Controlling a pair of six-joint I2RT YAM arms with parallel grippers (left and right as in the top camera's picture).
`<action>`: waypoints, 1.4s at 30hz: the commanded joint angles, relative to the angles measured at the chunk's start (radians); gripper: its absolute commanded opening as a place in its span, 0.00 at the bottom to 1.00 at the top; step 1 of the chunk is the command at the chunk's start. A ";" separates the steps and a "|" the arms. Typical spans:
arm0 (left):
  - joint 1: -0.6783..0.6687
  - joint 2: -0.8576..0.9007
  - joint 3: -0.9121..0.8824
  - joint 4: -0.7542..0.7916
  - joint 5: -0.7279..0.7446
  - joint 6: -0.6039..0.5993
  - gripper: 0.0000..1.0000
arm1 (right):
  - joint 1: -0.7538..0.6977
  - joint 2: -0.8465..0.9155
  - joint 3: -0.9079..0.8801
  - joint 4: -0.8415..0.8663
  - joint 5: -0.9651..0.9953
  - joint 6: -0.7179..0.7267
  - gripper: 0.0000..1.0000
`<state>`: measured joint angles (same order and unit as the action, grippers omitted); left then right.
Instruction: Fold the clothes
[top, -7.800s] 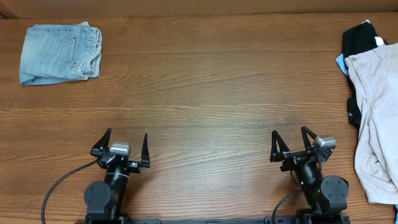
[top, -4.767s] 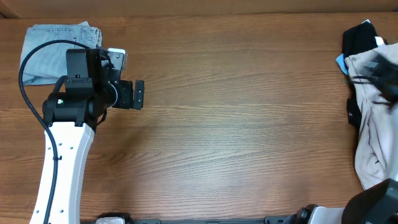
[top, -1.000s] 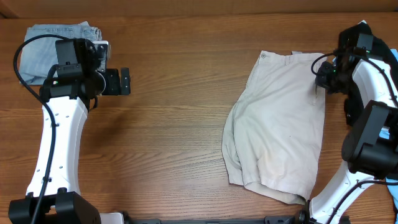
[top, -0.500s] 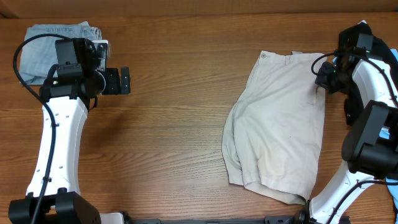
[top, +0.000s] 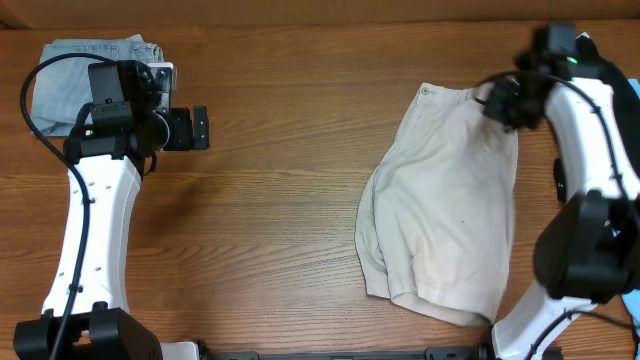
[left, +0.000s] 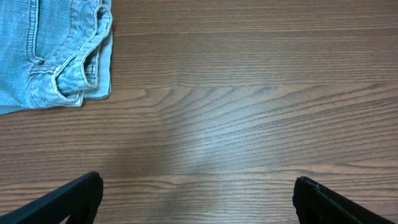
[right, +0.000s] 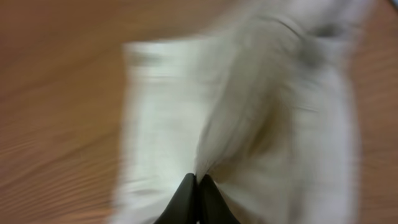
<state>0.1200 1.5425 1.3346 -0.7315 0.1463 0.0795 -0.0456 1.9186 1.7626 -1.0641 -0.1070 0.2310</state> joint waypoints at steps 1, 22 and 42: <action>0.007 0.000 0.024 0.007 -0.005 -0.012 1.00 | 0.180 -0.051 0.042 0.021 -0.062 0.133 0.04; 0.177 0.000 0.024 0.098 -0.048 -0.012 1.00 | 0.871 -0.006 0.145 0.126 -0.092 0.211 0.71; -0.032 0.000 0.024 -0.004 0.158 0.114 1.00 | 0.225 -0.026 -0.237 -0.205 0.016 0.082 0.82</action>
<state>0.1535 1.5425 1.3354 -0.7364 0.2768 0.1295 0.2226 1.9236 1.6306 -1.3197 -0.0963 0.3454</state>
